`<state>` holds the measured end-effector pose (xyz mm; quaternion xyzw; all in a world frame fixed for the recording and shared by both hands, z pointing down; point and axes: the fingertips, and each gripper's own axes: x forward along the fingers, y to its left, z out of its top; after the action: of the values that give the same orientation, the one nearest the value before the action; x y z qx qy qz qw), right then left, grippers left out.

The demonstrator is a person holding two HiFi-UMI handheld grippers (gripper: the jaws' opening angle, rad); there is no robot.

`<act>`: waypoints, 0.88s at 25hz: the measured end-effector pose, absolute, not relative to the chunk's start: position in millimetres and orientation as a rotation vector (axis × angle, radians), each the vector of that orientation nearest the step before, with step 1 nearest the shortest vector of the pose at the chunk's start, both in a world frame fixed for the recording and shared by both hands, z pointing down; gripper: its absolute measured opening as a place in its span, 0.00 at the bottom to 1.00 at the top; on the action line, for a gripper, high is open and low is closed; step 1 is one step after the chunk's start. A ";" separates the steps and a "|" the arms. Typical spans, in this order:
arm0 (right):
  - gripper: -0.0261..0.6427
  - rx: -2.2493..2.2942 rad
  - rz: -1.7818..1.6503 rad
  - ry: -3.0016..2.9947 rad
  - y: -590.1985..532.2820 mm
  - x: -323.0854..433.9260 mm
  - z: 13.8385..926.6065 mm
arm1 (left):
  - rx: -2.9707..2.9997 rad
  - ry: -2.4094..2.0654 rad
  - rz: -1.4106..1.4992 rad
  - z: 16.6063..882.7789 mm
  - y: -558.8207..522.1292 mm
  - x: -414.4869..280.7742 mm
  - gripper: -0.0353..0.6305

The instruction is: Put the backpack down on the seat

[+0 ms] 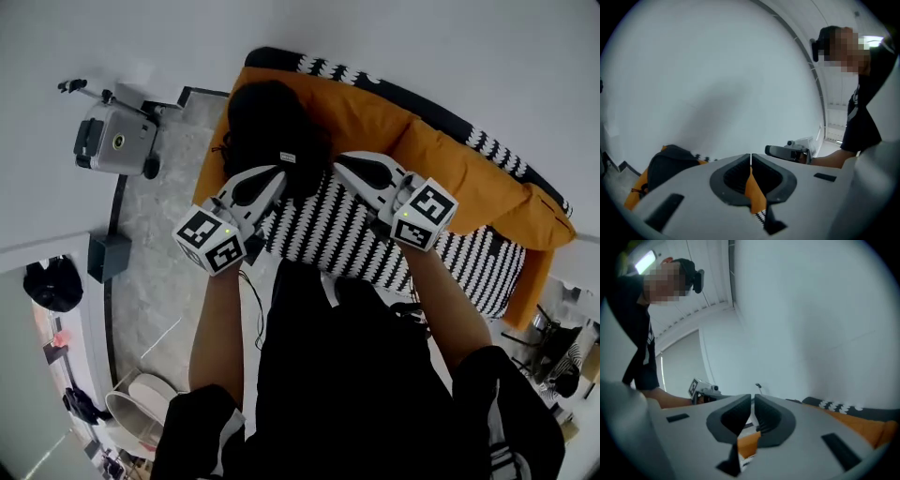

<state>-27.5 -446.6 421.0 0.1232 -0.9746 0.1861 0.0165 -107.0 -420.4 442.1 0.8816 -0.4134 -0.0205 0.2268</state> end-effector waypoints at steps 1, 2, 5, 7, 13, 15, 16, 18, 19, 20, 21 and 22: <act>0.10 0.332 0.578 -3.058 -430.1 -16.7 409.0 | 2.460 -1.119 -0.084 430.9 -405.1 -89.0 0.09; 0.09 0.289 0.558 -3.082 -413.8 -5.0 398.0 | 2.489 -1.113 -0.096 421.1 -389.8 -72.0 0.09; 0.09 0.220 0.468 -3.136 -372.5 29.9 373.5 | 2.541 -1.116 -0.106 401.0 -348.5 -30.1 0.09; 0.09 0.211 0.452 -3.155 -352.0 52.2 366.2 | 2.554 -1.087 -0.126 393.1 -324.1 -6.2 0.09; 0.08 0.102 0.460 -3.166 -292.9 99.7 355.2 | 2.596 -1.019 -0.092 375.1 -268.8 40.0 0.09; 0.08 0.063 0.450 -3.177 -277.6 105.4 347.6 | 2.605 -1.025 -0.075 368.0 -256.5 40.6 0.09; 0.08 0.045 0.444 -3.187 -270.9 105.9 343.2 | 2.607 -1.030 -0.073 364.5 -251.1 38.4 0.09; 0.08 0.021 0.408 -3.196 -260.2 103.8 339.8 | 2.615 -1.042 -0.067 358.9 -241.9 31.8 0.09; 0.08 0.020 0.391 -3.183 -255.6 102.3 342.5 | 2.620 -1.052 -0.051 358.6 -237.8 28.6 0.09; 0.08 0.020 0.387 -3.163 -250.9 100.9 346.5 | 2.625 -1.063 -0.025 360.5 -233.8 25.8 0.09; 0.08 0.020 0.388 -3.140 -245.8 99.5 350.2 | 2.627 -1.073 0.001 363.6 -229.6 23.1 0.09; 0.08 0.020 0.386 -3.120 -240.3 97.4 352.4 | 2.628 -1.076 0.014 365.6 -225.1 20.3 0.09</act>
<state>97.4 -240.3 352.4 0.0065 -0.9924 0.1227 -0.0012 20.3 -225.1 365.6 0.9149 -0.3745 0.0048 0.1504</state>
